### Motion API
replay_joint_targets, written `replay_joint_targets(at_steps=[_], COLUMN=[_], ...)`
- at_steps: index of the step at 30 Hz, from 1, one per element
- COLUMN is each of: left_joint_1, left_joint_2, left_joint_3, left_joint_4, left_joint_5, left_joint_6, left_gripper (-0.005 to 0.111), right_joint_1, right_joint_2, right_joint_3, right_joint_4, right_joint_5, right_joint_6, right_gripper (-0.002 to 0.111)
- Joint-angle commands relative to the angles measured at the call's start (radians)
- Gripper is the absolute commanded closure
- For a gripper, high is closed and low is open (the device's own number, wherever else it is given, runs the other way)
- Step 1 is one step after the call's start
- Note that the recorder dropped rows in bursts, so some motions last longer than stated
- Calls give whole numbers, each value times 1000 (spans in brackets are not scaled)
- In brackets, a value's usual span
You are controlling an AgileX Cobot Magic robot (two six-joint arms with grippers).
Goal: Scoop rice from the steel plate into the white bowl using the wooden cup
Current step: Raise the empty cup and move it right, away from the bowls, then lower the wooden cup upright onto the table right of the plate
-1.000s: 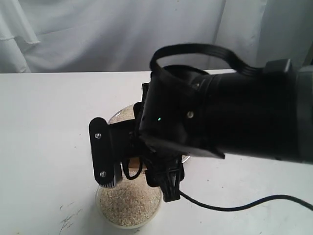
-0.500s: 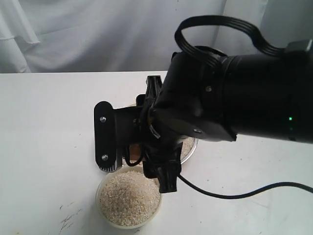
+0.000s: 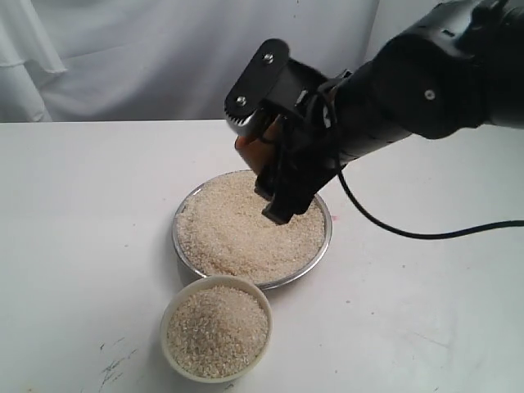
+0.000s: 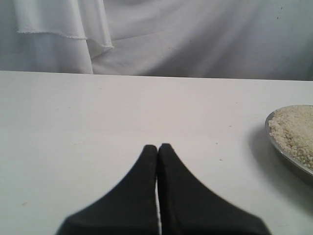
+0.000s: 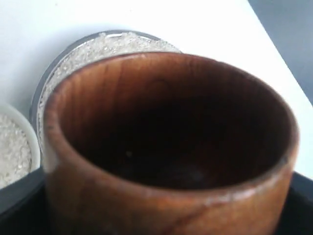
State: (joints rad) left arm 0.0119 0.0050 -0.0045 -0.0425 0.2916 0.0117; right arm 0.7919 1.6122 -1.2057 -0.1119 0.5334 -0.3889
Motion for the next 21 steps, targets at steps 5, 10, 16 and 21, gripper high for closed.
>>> replay_joint_targets(at_steps=[5, 10, 16, 21], left_joint_1=[-2, -2, -2, -2], left_joint_2=[-5, -5, -5, -5], left_joint_3=[5, 5, 5, 5], left_joint_4=[-1, -1, -1, -1], left_joint_5=[-6, -6, -6, -6], left_joint_6=[-3, -3, -3, -3], left_gripper=[107, 107, 107, 107], right_joint_1=[-93, -146, -232, -265], right_joint_2=[-50, -104, -128, -128], right_joint_3=[220, 360, 515, 596], right_joint_4=[189, 198, 198, 198], right_joint_5=[-382, -602, -865, -1059], right_joint_6=[31, 42, 126, 153], right_gripper=[108, 108, 108, 108])
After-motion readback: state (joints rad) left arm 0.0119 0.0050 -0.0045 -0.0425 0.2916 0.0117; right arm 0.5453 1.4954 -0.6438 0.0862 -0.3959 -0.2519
